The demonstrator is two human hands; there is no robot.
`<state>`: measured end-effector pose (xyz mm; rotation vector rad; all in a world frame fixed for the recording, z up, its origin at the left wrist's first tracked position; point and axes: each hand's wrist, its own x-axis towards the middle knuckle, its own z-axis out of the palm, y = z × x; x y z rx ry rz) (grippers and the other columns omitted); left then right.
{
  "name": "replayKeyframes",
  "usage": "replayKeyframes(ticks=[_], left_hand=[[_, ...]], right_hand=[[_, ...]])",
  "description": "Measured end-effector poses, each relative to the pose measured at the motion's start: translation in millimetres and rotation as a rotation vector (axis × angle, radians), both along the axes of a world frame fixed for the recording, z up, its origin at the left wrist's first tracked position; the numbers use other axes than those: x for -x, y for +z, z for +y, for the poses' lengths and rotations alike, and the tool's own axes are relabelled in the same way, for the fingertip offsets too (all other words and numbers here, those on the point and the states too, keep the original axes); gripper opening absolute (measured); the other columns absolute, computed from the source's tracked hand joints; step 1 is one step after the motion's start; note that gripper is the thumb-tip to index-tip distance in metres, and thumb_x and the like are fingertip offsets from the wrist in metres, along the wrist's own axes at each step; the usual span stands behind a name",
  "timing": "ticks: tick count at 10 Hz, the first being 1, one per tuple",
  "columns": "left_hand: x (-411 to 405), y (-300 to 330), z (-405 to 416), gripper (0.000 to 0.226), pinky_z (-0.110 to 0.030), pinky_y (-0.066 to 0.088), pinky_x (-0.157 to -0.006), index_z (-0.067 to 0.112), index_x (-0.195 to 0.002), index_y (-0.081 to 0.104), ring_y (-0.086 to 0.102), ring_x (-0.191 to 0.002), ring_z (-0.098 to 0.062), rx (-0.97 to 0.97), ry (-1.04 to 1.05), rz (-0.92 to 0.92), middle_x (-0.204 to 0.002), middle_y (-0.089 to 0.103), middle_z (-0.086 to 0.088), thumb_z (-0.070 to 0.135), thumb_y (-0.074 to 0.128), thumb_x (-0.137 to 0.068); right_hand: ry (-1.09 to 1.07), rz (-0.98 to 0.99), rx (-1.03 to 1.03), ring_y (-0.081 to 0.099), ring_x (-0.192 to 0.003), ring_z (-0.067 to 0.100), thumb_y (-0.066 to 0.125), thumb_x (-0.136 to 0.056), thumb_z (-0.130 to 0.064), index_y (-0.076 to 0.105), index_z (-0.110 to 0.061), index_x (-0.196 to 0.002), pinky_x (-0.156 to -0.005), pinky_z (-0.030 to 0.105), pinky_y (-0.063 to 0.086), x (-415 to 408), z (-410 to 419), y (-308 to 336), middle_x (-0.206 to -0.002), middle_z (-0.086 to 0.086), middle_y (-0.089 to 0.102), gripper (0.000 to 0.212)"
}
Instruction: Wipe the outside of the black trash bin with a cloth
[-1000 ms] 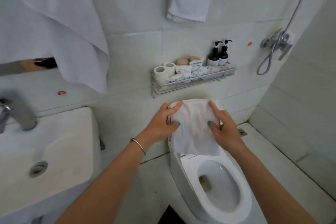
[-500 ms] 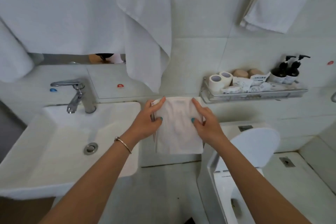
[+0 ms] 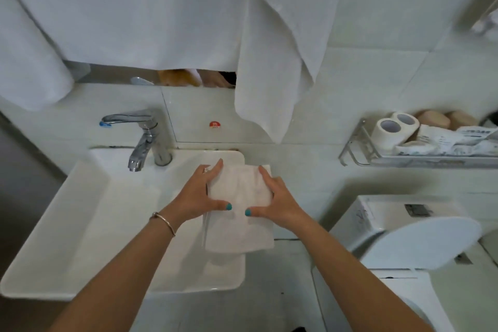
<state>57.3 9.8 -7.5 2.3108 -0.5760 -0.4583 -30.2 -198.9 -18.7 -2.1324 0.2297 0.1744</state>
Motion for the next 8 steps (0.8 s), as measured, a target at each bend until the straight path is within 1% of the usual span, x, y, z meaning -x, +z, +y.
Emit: replayKeyframes(ticks=[1, 2, 3, 4, 5, 6, 7, 8], left_hand=[[-18.2, -29.2, 3.4, 0.122, -0.014, 0.024, -0.104, 0.031, -0.154, 0.012, 0.03, -0.132, -0.019, -0.025, -0.064, 0.017, -0.137, 0.025, 0.002, 0.038, 0.09, -0.06], [-36.7, -49.6, 3.0, 0.123, -0.01, 0.024, -0.101, 0.031, -0.154, 0.012, 0.031, -0.126, -0.014, -0.017, -0.089, 0.04, -0.13, 0.023, 0.007, 0.037, 0.09, -0.06], [-51.0, -61.4, -0.1, 0.121, -0.018, 0.028, -0.105, 0.03, -0.154, 0.01, 0.029, -0.123, -0.011, -0.011, -0.109, 0.064, -0.133, 0.022, 0.006, 0.032, 0.09, -0.063], [-56.6, -66.9, -8.8, 0.121, -0.011, 0.022, -0.101, 0.03, -0.154, 0.009, 0.023, -0.121, -0.006, 0.013, -0.124, 0.089, -0.132, 0.02, 0.007, 0.028, 0.09, -0.064], [-59.6, -73.8, -13.6, 0.121, -0.006, 0.018, -0.097, 0.029, -0.154, 0.006, 0.019, -0.122, -0.004, 0.013, -0.133, 0.113, -0.134, 0.018, 0.007, 0.026, 0.089, -0.065], [-58.7, -80.3, -18.5, 0.124, -0.01, 0.021, -0.1, 0.027, -0.155, 0.0, 0.024, -0.133, -0.012, -0.053, -0.146, 0.129, -0.145, 0.014, 0.001, 0.028, 0.087, -0.068], [-51.2, -81.8, -27.0, 0.123, -0.026, 0.03, -0.111, 0.026, -0.154, -0.008, 0.023, -0.143, -0.025, -0.175, -0.191, 0.131, -0.157, -0.004, -0.005, 0.026, 0.084, -0.072], [-49.8, -72.5, -26.4, 0.125, -0.042, 0.028, -0.115, 0.031, -0.152, -0.013, -0.004, -0.149, -0.024, -0.325, -0.199, -0.01, -0.158, -0.027, -0.004, 0.039, 0.083, -0.072]], right_hand=[[0.011, 0.065, 0.054, 0.035, -0.119, 0.017, 0.087, -0.067, -0.032, 0.004, -0.034, -0.153, -0.1, 0.029, 0.037, -19.6, -1.2, -20.5, -0.123, -0.003, 0.026, 0.119], [0.039, 0.119, 0.101, 0.033, -0.115, 0.014, 0.089, -0.063, -0.029, 0.001, -0.034, -0.153, -0.098, 0.027, 0.038, -33.1, -7.1, -36.3, -0.124, -0.004, 0.023, 0.125], [0.029, 0.136, 0.129, 0.032, -0.112, 0.012, 0.089, -0.061, -0.029, 0.001, -0.035, -0.152, -0.097, 0.027, 0.038, -42.1, -11.0, -46.4, -0.124, -0.005, 0.022, 0.127], [-0.005, 0.143, 0.115, 0.035, -0.115, 0.016, 0.089, -0.063, -0.029, 0.002, -0.036, -0.152, -0.096, 0.029, 0.039, -44.3, -18.2, -55.9, -0.125, -0.004, 0.025, 0.125], [-0.033, 0.144, 0.066, 0.037, -0.119, 0.019, 0.089, -0.064, -0.03, 0.003, -0.035, -0.152, -0.093, 0.028, 0.04, -44.3, -23.8, -64.7, -0.127, -0.002, 0.027, 0.123], [-0.017, 0.194, 0.045, 0.037, -0.12, 0.019, 0.087, -0.066, -0.033, 0.002, -0.036, -0.152, -0.091, 0.028, 0.042, -46.7, -21.2, -73.0, -0.128, -0.002, 0.028, 0.121], [0.063, 0.275, 0.041, 0.038, -0.125, 0.021, 0.085, -0.07, -0.036, 0.0, -0.041, -0.15, -0.1, 0.035, 0.046, -48.8, -23.6, -73.0, -0.134, 0.002, 0.027, 0.117], [0.168, 0.288, 0.147, 0.032, -0.131, 0.017, 0.083, -0.071, -0.044, -0.002, -0.043, -0.15, -0.11, 0.031, 0.033, -45.4, -33.6, -63.0, -0.142, -0.004, 0.019, 0.116]])
